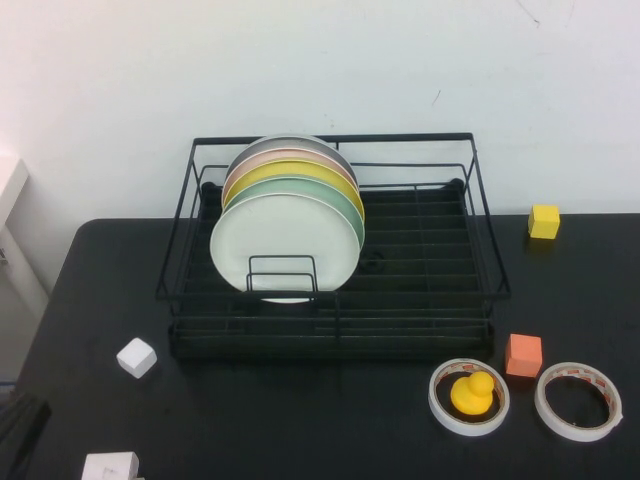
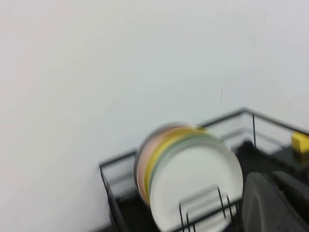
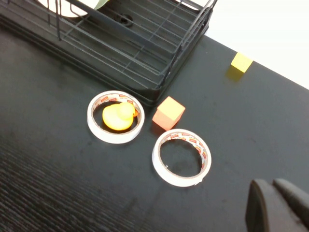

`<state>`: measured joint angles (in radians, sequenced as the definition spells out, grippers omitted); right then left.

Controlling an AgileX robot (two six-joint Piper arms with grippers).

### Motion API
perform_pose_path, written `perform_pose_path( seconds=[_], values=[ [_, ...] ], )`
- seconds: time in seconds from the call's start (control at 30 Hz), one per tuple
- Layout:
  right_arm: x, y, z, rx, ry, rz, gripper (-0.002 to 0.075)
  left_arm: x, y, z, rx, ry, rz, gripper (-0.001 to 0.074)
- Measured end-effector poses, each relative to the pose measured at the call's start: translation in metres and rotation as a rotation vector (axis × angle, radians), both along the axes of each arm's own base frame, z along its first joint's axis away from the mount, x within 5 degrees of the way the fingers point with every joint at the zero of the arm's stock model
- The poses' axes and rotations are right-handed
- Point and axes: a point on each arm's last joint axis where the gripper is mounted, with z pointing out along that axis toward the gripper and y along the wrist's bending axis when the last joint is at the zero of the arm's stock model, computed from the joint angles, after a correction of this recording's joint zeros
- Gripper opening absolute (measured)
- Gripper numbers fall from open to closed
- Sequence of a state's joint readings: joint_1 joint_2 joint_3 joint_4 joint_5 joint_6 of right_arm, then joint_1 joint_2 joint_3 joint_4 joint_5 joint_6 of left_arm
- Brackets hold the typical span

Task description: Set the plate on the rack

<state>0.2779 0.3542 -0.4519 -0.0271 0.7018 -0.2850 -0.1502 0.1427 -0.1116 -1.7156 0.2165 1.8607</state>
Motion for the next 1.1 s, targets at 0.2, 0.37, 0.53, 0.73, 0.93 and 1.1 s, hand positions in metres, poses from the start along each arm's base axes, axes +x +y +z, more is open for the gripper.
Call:
perform_pose_path(
  seconds=[0.2,0.37,0.53,0.73,0.93,1.1],
  values=[
    [0.0,0.0,0.0,0.001,0.002,-0.001,-0.0002,-0.008,0.0,0.004,-0.009,-0.064,-0.009,0.0],
    [0.0,0.0,0.0,0.001,0.002,-0.001,-0.0002,-0.009,0.0,0.004,-0.012,-0.066,-0.01,-0.0001],
    [0.0,0.0,0.0,0.001,0.002,-0.001,-0.0002,-0.009,0.0,0.004,-0.012,-0.067,-0.012,-0.0001],
    [0.0,0.0,0.0,0.001,0.002,-0.001,-0.0002,-0.008,0.002,0.002,-0.101,-0.025,0.001,-0.0001],
    [0.0,0.0,0.0,0.003,0.003,-0.001,-0.0002,-0.007,0.01,-0.016,-0.223,0.045,0.083,-0.0001],
    [0.0,0.0,0.0,0.006,0.004,0.0,-0.0002,-0.008,0.012,-0.025,-0.242,0.123,0.114,-0.0001]
  ],
)
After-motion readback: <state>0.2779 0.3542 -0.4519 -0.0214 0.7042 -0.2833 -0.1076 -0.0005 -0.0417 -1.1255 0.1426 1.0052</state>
